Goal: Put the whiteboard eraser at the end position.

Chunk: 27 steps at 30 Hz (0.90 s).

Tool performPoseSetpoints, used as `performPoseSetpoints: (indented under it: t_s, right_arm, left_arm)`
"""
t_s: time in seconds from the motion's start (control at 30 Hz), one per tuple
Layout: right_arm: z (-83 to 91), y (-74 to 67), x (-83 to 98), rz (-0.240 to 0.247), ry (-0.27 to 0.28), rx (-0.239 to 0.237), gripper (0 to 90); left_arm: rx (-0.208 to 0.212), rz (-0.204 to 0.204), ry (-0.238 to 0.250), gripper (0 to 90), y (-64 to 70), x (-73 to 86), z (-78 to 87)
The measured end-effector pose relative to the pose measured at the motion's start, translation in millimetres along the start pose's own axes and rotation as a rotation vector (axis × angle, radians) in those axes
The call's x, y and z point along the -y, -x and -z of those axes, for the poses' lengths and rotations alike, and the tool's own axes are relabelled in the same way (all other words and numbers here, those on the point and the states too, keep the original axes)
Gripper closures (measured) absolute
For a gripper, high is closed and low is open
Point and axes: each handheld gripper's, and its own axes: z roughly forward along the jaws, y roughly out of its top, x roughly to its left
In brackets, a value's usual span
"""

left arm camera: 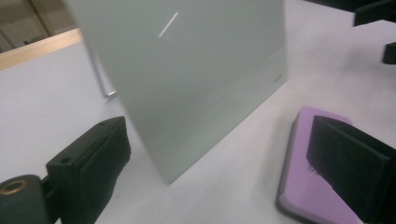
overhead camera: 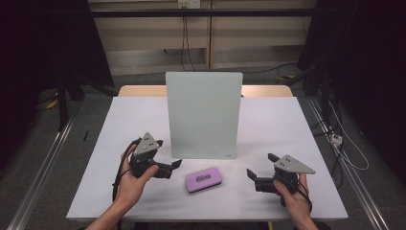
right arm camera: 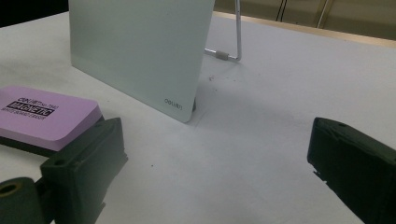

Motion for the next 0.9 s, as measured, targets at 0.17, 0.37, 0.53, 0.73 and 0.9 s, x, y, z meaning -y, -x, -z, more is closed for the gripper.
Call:
performPoseSetpoints:
  t_s: [0.17, 0.37, 0.53, 0.73, 0.9]
  right_arm:
    - [1.2, -0.1, 0.5, -0.008, -0.001, 0.007, 3.9]
    - [1.5, -0.4, 0.8, -0.005, -0.006, 0.008, 3.9]
    - [2.3, -0.5, 1.2, -0.006, -0.006, 0.011, 3.9]
    - [3.0, -0.3, 1.5, -0.006, -0.007, 0.014, 3.9]
    - [3.6, 0.5, 1.9, -0.007, -0.008, 0.018, 3.9]
  left_arm:
    - [-0.015, 0.009, 0.008, 5.9, -8.2, 5.9, 10.2]
    - [-0.041, 0.017, 0.034, 6.0, -9.1, 11.5, 23.4]
    - [-0.063, 0.019, 0.047, 6.1, -7.8, 16.3, 33.2]
    - [-0.086, 0.048, 0.038, 6.1, -13.8, 28.6, 38.6]
    - [-0.103, 0.104, 0.04, 6.5, -22.4, 41.7, 43.8]
